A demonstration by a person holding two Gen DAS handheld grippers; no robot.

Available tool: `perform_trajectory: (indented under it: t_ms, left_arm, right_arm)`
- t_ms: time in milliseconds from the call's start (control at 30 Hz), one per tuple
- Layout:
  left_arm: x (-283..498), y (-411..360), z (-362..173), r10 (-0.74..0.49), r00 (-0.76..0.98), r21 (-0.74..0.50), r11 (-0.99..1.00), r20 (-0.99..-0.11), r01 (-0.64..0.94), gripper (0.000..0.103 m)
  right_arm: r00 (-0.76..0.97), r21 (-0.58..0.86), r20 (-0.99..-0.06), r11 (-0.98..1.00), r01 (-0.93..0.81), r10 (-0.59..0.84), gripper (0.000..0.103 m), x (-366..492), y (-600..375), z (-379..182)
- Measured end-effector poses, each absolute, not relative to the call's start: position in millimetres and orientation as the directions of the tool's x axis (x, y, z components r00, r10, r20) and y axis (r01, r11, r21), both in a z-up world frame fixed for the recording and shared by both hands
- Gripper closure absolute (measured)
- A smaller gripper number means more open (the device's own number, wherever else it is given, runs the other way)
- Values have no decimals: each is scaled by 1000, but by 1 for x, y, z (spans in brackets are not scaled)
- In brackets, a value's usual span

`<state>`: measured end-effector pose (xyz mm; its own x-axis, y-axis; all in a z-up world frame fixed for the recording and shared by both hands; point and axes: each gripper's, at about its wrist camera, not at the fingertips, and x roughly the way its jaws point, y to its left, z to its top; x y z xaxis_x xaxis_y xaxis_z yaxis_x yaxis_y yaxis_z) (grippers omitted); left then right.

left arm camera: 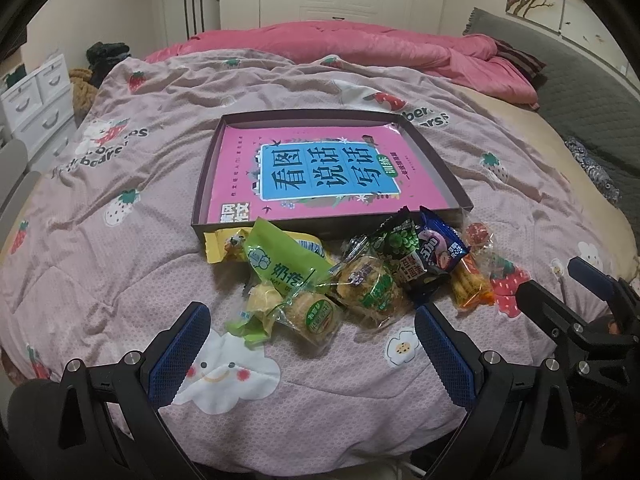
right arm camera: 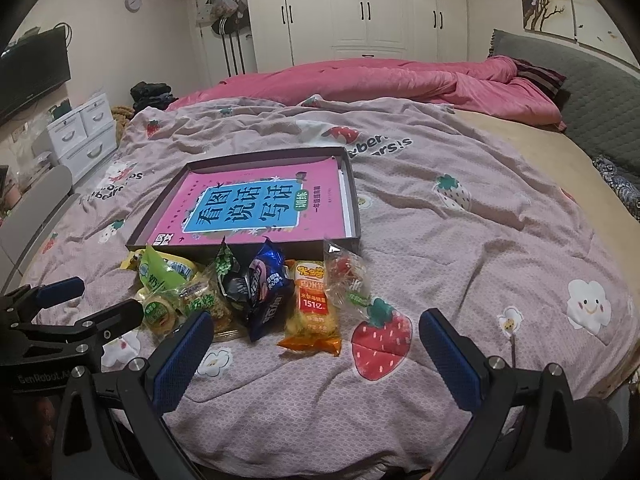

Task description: Organize snacks

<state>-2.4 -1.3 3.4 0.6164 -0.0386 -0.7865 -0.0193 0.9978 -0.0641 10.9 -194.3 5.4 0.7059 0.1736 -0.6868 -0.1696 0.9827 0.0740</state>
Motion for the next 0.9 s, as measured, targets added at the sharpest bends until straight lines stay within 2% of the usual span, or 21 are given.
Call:
perform_trajectory:
  t_ms: [900]
  left_arm:
    - [-4,-1,6,-41,623,-65,998,-781,-16,1]
  right_arm:
    - [696,85,-696,983,-166,177,0,14,-197,2]
